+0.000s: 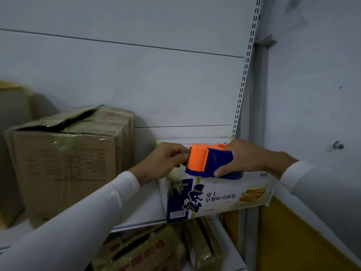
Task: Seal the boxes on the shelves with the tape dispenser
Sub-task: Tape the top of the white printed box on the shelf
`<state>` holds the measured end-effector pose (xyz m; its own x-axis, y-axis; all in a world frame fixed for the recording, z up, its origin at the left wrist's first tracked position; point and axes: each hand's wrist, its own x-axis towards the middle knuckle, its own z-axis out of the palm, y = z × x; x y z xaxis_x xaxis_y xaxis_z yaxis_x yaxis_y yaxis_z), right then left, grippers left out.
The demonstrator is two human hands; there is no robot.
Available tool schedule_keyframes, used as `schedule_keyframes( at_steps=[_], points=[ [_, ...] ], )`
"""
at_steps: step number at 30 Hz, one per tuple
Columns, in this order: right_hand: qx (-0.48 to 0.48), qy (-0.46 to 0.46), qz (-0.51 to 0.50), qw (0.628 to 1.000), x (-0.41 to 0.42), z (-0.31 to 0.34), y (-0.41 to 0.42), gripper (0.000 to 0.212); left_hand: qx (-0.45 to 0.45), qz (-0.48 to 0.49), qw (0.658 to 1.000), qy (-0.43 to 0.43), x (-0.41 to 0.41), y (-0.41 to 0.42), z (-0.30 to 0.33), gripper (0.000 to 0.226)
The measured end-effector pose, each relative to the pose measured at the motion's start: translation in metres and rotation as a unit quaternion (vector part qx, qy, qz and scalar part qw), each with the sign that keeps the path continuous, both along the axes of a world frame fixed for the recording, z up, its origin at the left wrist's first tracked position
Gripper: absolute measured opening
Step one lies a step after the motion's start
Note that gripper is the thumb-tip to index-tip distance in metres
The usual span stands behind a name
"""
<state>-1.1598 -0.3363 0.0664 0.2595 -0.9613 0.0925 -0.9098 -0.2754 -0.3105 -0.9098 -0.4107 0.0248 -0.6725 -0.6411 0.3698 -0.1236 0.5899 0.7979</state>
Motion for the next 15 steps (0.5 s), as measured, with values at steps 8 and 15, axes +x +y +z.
schedule_keyframes(
  at_steps=[8,15],
  points=[
    [0.024,-0.017,-0.005,1.000,0.014,0.000,-0.010,0.069,0.045,0.002,0.998,0.052,0.013,-0.011,-0.007,0.020],
    [0.042,-0.040,-0.013,0.998,0.019,-0.002,-0.013,0.056,0.032,0.014,0.995,0.097,0.016,-0.015,-0.019,0.020]
  ],
)
